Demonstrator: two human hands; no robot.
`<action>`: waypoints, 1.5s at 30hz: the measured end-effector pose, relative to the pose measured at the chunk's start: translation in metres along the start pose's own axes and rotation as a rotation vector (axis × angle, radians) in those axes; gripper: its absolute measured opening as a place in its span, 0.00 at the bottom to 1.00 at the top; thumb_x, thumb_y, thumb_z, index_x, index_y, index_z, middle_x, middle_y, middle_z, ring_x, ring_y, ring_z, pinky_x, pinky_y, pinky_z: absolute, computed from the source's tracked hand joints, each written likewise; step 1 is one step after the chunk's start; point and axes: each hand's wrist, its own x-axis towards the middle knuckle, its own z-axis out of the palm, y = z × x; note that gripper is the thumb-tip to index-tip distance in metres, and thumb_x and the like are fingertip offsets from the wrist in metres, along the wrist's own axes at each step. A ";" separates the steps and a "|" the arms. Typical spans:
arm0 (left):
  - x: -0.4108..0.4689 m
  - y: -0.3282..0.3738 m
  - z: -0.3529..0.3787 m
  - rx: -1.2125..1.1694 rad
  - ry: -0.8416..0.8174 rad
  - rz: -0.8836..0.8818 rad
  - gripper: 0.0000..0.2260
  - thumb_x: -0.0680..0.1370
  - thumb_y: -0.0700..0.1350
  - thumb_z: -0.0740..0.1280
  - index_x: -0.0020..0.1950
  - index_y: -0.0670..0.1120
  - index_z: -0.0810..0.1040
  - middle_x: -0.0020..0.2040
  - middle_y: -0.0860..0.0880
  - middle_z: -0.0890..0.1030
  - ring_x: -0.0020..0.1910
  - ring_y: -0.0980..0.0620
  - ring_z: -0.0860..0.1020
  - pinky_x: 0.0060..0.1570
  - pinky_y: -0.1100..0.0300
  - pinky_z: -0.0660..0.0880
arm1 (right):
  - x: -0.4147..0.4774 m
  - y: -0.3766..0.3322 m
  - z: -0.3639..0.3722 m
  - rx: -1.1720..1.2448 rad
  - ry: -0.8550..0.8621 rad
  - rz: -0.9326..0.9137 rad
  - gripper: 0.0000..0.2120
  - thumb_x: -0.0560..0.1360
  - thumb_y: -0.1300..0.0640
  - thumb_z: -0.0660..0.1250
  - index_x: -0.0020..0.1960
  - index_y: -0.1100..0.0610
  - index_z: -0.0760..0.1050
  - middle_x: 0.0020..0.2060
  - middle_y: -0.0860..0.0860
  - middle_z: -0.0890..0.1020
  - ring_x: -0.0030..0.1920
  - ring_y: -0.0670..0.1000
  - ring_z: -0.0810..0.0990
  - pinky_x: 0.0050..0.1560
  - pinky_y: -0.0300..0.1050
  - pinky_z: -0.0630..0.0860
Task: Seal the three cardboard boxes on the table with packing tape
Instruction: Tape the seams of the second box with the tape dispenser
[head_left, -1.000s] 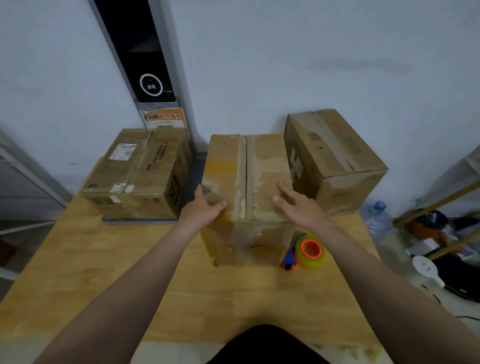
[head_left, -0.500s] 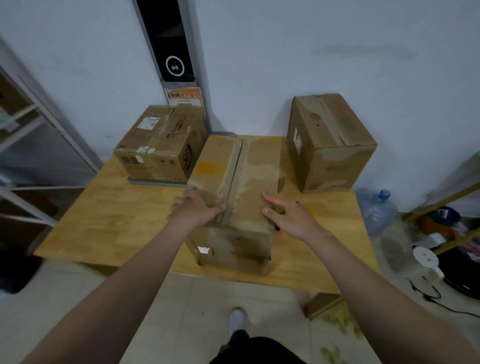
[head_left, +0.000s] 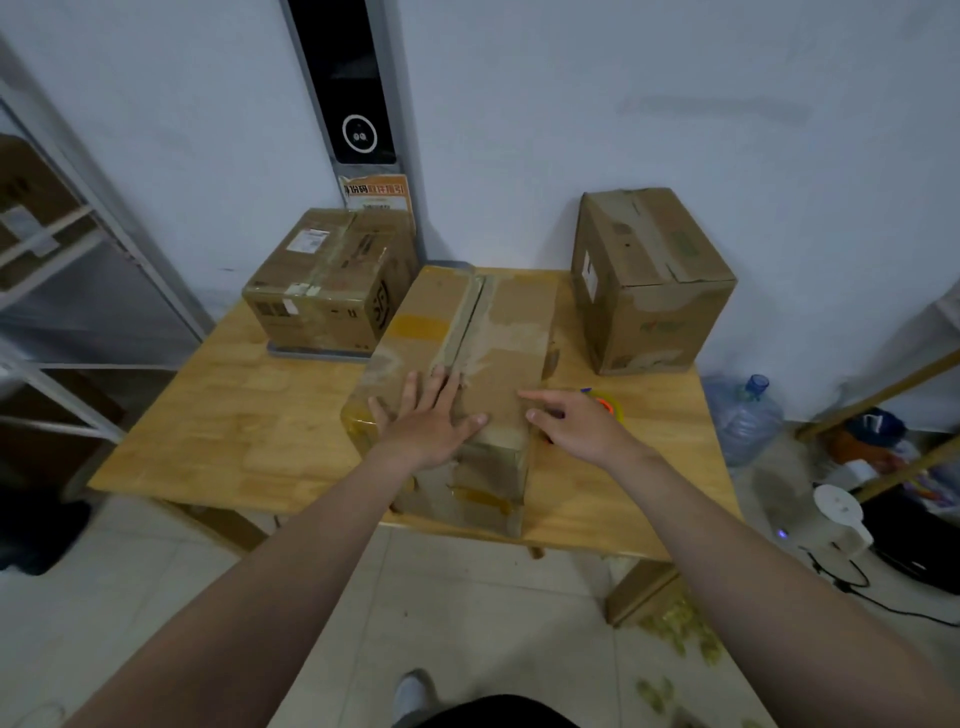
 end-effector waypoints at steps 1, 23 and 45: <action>-0.001 -0.007 0.001 0.020 -0.015 0.008 0.38 0.77 0.75 0.43 0.81 0.61 0.32 0.79 0.61 0.28 0.80 0.49 0.30 0.72 0.26 0.35 | 0.002 -0.004 -0.001 -0.020 0.041 0.011 0.15 0.82 0.51 0.64 0.68 0.44 0.78 0.59 0.41 0.79 0.60 0.44 0.77 0.50 0.25 0.69; -0.002 -0.102 -0.045 -0.007 -0.103 0.107 0.45 0.73 0.67 0.71 0.82 0.64 0.49 0.84 0.52 0.38 0.80 0.31 0.37 0.68 0.19 0.45 | 0.091 -0.100 0.039 -0.140 0.204 0.262 0.30 0.74 0.51 0.75 0.73 0.57 0.72 0.68 0.60 0.73 0.70 0.60 0.71 0.67 0.50 0.70; 0.016 -0.084 -0.049 -0.036 -0.085 0.298 0.34 0.74 0.66 0.71 0.76 0.60 0.64 0.80 0.51 0.52 0.82 0.39 0.44 0.66 0.16 0.47 | 0.042 -0.123 0.058 -0.099 -0.019 0.491 0.21 0.69 0.53 0.79 0.55 0.49 0.71 0.34 0.56 0.83 0.40 0.59 0.86 0.38 0.51 0.83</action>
